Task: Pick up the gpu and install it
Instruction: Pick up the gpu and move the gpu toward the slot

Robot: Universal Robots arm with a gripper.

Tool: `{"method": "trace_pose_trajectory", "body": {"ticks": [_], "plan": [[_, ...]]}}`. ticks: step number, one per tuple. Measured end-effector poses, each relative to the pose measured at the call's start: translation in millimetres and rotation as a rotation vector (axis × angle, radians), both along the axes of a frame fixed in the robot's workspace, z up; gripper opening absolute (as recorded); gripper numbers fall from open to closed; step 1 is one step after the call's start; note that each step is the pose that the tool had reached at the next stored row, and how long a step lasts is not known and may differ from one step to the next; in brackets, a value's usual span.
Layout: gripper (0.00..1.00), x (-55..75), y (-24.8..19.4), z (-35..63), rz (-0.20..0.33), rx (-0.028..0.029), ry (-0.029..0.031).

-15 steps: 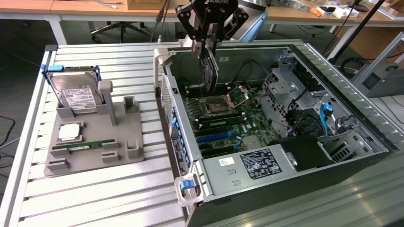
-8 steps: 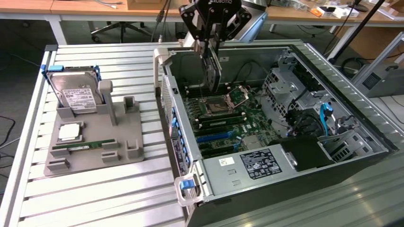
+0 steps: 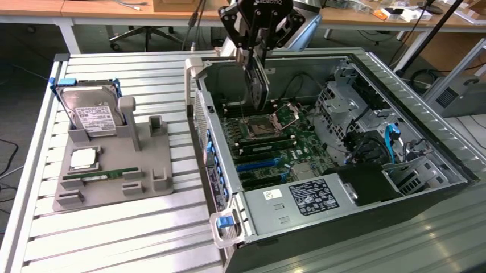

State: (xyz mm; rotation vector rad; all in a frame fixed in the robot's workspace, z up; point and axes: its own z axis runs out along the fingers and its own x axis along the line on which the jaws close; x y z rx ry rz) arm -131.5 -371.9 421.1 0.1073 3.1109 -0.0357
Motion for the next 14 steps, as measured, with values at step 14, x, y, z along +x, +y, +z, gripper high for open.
{"method": "trace_pose_trajectory", "body": {"ticks": [14], "plan": [[0.27, 8.1, 0.0, -0.1, 0.000, -0.0008, 0.0000]]}}
